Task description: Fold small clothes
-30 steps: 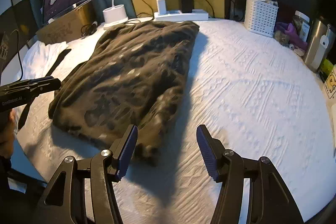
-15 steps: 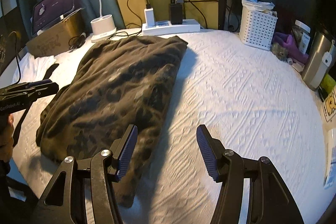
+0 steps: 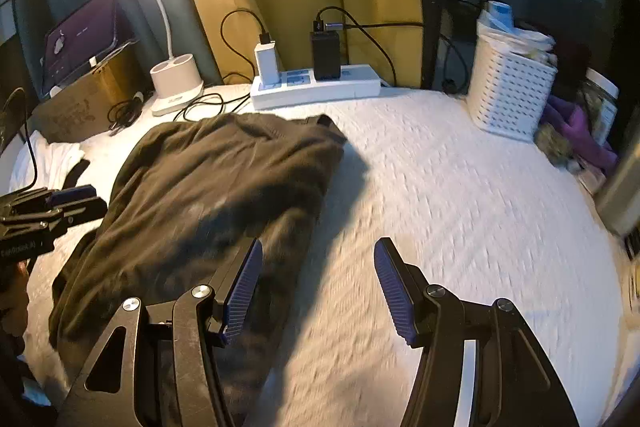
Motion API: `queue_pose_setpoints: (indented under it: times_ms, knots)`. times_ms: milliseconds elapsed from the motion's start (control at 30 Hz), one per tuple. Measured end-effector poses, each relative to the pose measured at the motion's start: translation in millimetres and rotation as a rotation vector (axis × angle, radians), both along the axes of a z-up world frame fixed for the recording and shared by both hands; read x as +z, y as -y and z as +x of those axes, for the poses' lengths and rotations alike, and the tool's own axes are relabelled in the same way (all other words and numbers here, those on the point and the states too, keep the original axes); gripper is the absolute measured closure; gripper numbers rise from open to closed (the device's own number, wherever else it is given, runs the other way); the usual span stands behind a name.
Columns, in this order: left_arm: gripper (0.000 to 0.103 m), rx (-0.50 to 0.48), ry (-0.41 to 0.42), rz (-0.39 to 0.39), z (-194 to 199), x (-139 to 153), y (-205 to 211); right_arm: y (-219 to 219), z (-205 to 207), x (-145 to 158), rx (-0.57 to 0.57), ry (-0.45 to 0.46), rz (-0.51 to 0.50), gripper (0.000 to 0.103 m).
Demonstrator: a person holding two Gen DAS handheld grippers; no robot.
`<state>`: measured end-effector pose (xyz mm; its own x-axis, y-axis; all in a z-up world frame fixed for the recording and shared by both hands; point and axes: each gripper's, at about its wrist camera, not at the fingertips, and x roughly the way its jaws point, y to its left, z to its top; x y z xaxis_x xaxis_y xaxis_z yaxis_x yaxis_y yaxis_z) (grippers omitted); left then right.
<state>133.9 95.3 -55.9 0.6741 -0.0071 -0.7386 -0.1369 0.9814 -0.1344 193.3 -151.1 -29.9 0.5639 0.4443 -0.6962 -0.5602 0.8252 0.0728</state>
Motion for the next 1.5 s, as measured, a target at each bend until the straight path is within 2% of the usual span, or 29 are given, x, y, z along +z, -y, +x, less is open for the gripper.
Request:
queue_pose_setpoints:
  times_ms: [267, 333, 567, 733, 967, 1000, 1033, 1067, 1133, 1233, 1300, 1500]
  knots:
    - [0.058, -0.002, 0.001, 0.011, 30, -2, -15, -26, 63, 2, 0.029, 0.010, 0.021, 0.044]
    - [0.058, -0.003, 0.001, 0.017, 37, -3, -18, -31, 82, 1, 0.022, 0.000, 0.037, 0.050]
    - [0.058, -0.003, -0.009, 0.014, 55, -8, -30, -48, 128, -7, 0.005, -0.049, 0.041, 0.050]
    - [0.058, -0.008, -0.013, 0.008, 61, -12, -33, -52, 141, -25, -0.016, -0.146, 0.015, 0.050]
    - [0.058, -0.007, -0.012, -0.009, 64, -16, -37, -66, 134, -29, 0.061, -0.133, 0.014, 0.051]
    - [0.058, -0.007, -0.011, -0.010, 64, -16, -37, -70, 132, -29, 0.081, -0.124, 0.006, 0.054]
    - [0.058, -0.008, -0.011, -0.010, 64, -16, -38, -74, 131, -30, 0.095, -0.120, -0.002, 0.071]
    - [0.058, -0.008, -0.010, -0.009, 64, -17, -38, -76, 132, -30, 0.098, -0.113, -0.005, 0.079]
    - [0.058, -0.006, -0.012, -0.008, 64, -17, -38, -78, 135, -29, 0.113, -0.106, -0.001, 0.086]
    - [0.058, -0.006, -0.008, -0.004, 65, -17, -40, -85, 140, -24, 0.131, -0.083, -0.012, 0.090]
    - [0.058, -0.006, 0.000, 0.001, 66, -17, -41, -92, 147, -21, 0.133, -0.048, -0.026, 0.099]
    - [0.058, 0.047, -0.043, 0.040, 77, -31, -53, -102, 172, -21, 0.103, -0.025, -0.070, 0.098]
